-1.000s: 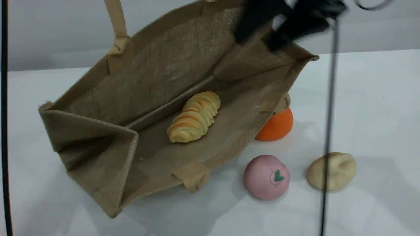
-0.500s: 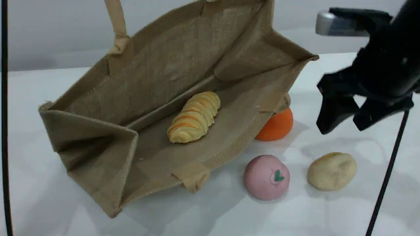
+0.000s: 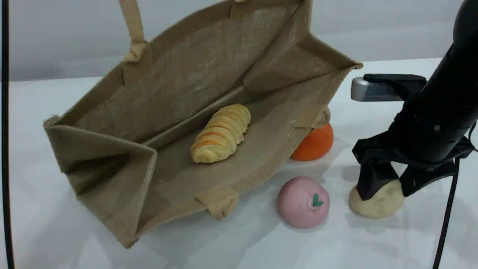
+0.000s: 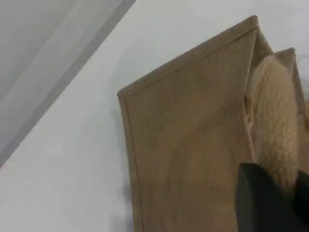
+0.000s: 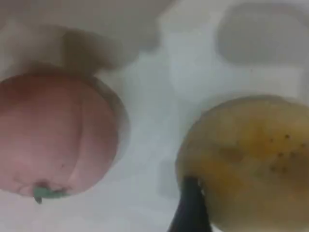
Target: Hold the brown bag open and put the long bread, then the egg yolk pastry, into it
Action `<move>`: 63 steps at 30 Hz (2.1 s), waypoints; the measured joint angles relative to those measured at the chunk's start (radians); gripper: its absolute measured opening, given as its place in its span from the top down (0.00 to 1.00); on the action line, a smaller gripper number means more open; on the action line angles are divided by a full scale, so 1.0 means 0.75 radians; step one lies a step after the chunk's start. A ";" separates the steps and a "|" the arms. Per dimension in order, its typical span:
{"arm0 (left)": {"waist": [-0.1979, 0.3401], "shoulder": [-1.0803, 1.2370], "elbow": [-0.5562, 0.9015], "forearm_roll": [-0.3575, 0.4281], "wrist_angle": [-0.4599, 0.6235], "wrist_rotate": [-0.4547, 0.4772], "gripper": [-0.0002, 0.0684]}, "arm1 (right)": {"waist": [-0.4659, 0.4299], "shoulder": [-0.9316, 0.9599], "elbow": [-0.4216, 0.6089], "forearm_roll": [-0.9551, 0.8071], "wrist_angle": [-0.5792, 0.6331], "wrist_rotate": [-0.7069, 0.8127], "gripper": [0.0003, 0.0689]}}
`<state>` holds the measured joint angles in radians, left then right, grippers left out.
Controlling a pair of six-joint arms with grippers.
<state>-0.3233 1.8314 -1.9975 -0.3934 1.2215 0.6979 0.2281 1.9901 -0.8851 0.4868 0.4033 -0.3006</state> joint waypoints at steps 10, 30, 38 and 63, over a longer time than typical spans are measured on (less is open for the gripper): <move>0.000 0.000 0.000 0.000 -0.001 0.000 0.86 | 0.000 0.000 0.001 0.075 -0.015 -0.083 0.54; 0.000 0.000 0.000 0.000 -0.001 0.000 0.86 | 0.002 -0.287 0.000 0.005 0.237 -0.101 0.95; 0.000 0.000 0.000 0.000 0.000 0.000 0.86 | 0.002 -0.587 0.000 0.198 0.250 -0.141 0.95; 0.000 0.000 0.000 -0.011 0.000 -0.004 0.86 | 0.325 -0.158 -0.244 1.333 0.029 -1.057 0.95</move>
<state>-0.3233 1.8314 -1.9975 -0.4018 1.2215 0.6952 0.4715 1.8717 -1.0681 1.4866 0.4254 -1.0937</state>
